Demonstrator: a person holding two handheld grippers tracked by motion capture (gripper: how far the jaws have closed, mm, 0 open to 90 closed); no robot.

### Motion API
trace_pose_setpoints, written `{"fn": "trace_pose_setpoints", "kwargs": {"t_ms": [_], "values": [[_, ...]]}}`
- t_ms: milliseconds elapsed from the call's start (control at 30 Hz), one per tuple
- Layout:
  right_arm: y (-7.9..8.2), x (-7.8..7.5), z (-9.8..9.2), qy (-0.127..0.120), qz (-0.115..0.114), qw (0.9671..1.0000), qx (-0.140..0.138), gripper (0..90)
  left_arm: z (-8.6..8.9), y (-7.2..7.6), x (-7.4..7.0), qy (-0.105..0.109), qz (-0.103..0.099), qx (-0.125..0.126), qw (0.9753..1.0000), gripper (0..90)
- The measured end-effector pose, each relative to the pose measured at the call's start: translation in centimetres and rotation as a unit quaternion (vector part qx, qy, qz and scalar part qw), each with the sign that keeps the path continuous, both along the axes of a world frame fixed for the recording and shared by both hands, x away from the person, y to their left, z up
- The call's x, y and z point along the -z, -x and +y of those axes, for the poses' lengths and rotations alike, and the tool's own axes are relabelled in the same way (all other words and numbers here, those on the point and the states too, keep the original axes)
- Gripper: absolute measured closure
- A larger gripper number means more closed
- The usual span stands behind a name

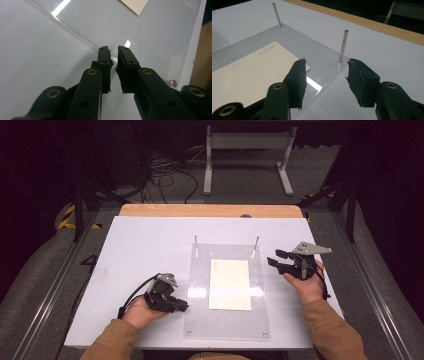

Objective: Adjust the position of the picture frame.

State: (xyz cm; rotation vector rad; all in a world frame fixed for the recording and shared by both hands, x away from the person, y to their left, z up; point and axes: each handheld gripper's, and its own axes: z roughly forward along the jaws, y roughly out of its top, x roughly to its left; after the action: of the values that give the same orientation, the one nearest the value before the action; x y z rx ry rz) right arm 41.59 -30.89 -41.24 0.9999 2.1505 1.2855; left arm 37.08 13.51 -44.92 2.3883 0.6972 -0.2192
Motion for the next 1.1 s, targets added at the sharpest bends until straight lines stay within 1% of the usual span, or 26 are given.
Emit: {"fn": "trace_pose_setpoints", "kwargs": {"t_ms": [33,67,100,167,233,267,333,433,500,567,600,633,667,700,733,767,800,833,933,1000,1100], "values": [[-0.7,-0.4,0.2,0.008,0.003,1.0,-0.002,52.3,0.0,0.1,-0.1,-0.006,-0.007,-0.003,1.0,77.6],[-1.2,-0.6,0.4,0.015,0.005,0.9999,-0.003,53.7,0.1,0.0,-0.3,-0.007,-0.012,-0.007,0.9999,74.3],[-1.2,-0.6,0.4,0.015,0.005,0.9999,-0.003,53.7,0.1,0.0,-0.3,-0.007,-0.012,-0.007,0.9999,72.5],[-2.6,-0.9,0.8,0.034,0.015,0.9993,-0.006,55.2,0.4,0.0,-0.6,0.0,-0.016,-0.014,0.9998,71.1],[-3.8,-1.1,1.3,0.045,0.023,0.9987,-0.011,56.5,0.8,-0.1,-0.9,0.005,-0.021,-0.022,0.9995,68.1],[-4.4,-1.1,1.6,0.053,0.028,0.9981,-0.014,56.9,1.0,0.0,-1.0,0.008,-0.027,-0.029,0.9992,67.7],[-5.6,-0.9,2.4,0.07,0.036,0.9967,-0.02,58.5,1.4,-0.1,-1.1,0.015,-0.03,-0.038,0.9987,66.0],[-7.2,-0.2,3.4,0.094,0.043,0.9944,-0.022,60.8,1.8,0.0,-1.2,0.02,-0.04,-0.049,0.9978,64.7],[-8.2,0.2,3.6,0.098,0.053,0.9936,-0.019,63.5,2.0,0.0,-1.2,0.021,-0.042,-0.05,0.9976,64.4],[-9.2,0.6,3.7,0.092,0.061,0.9938,-0.015,65.9,2.1,0.0,-1.1,0.019,-0.045,-0.054,0.9973,64.3],[-9.6,0.7,3.7,0.09,0.055,0.9942,-0.019,67.1,2.2,0.0,-1.1,0.018,-0.047,-0.055,0.9972,64.4],[-9.7,0.8,3.7,0.09,0.048,0.9945,-0.024,68.7,2.3,0.0,-1.1,0.017,-0.047,-0.056,0.9972,64.5],[-10.1,1.1,3.6,0.085,0.042,0.9947,-0.042,76.0,2.3,0.0,-1.1,0.017,-0.046,-0.055,0.9973,64.6],[-10.2,1.1,3.7,0.087,0.041,0.9942,-0.049,82.6,2.4,0.0,-1.1,0.015,-0.051,-0.054,0.9971,64.7],[-10.3,1.1,3.7,0.094,0.039,0.9936,-0.048,83.2,2.4,0.0,-1.1,0.016,-0.051,-0.052,0.9972,64.7],[-10.4,1.0,3.7,0.089,0.047,0.9938,-0.048,84.0,2.4,0.0,-1.1,0.018,-0.047,-0.056,0.9971,64.8],[-10.5,1.0,3.6,0.084,0.051,0.9941,-0.047,84.6,2.5,0.0,-1.1,0.016,-0.052,-0.057,0.9968,64.8],[-10.4,0.8,3.6,0.077,0.051,0.9947,-0.046,85.0,2.5,0.0,-1.0,0.019,-0.049,-0.06,0.9968,64.8],[-10.2,0.3,4.0,0.084,0.044,0.9942,-0.05,85.1,2.5,-0.1,-1.0,0.019,-0.05,-0.061,0.9967,64.9],[-10.0,0.2,4.3,0.081,0.04,0.9941,-0.059,85.3,2.5,-0.2,-0.9,0.016,-0.049,-0.059,0.9969,64.9],[-9.7,0.1,5.0,0.083,0.038,0.993,-0.075,85.3,2.4,-0.2,-0.9,0.017,-0.048,-0.062,0.9968,64.9]]}}
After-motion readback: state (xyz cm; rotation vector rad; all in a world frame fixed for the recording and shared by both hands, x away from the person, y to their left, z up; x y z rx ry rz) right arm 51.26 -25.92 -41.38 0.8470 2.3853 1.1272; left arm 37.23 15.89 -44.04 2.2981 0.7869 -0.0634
